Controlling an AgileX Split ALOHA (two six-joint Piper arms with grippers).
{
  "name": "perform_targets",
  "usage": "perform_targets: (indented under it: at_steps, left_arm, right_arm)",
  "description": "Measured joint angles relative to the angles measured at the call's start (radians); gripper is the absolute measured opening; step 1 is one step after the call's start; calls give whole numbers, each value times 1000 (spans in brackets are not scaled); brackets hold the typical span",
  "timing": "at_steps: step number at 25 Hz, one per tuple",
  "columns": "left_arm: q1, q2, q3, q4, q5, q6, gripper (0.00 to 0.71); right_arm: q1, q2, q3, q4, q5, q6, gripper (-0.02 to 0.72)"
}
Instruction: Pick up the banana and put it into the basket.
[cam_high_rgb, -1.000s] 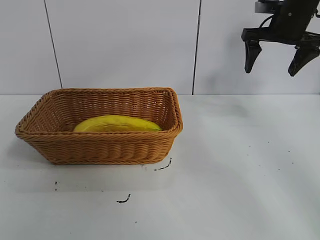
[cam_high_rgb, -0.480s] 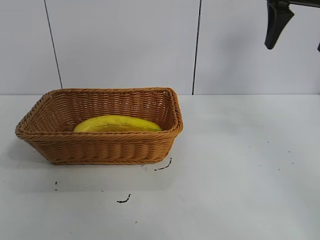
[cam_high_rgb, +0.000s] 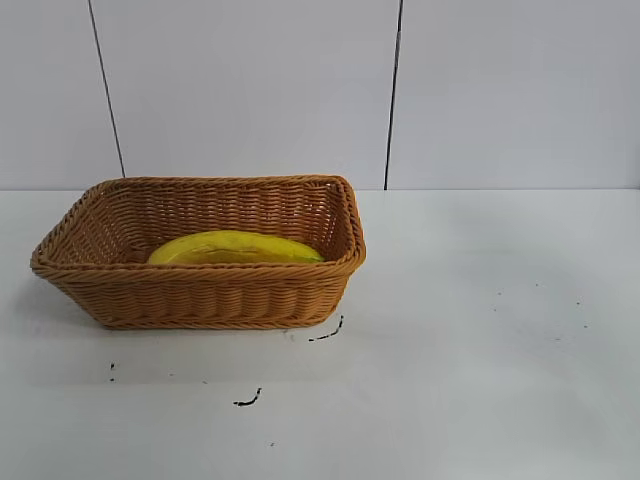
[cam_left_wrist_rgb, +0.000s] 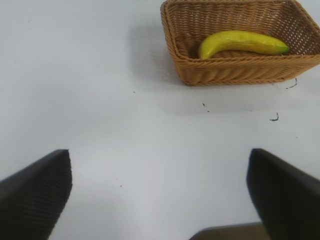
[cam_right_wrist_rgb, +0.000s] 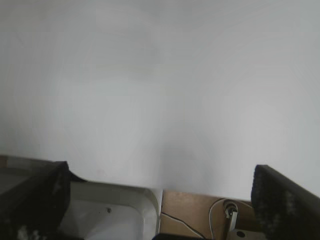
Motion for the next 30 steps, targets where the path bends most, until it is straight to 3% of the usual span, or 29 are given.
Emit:
perform_targets:
  at_steps: [17,30]
  left_arm:
    - [0,0,0,0,0,0,690]
    - [0,0,0,0,0,0,690]
  right_arm:
    - [0,-652,54,-4,-41,0,682]
    - [0,-692,54,0,-41,0,682]
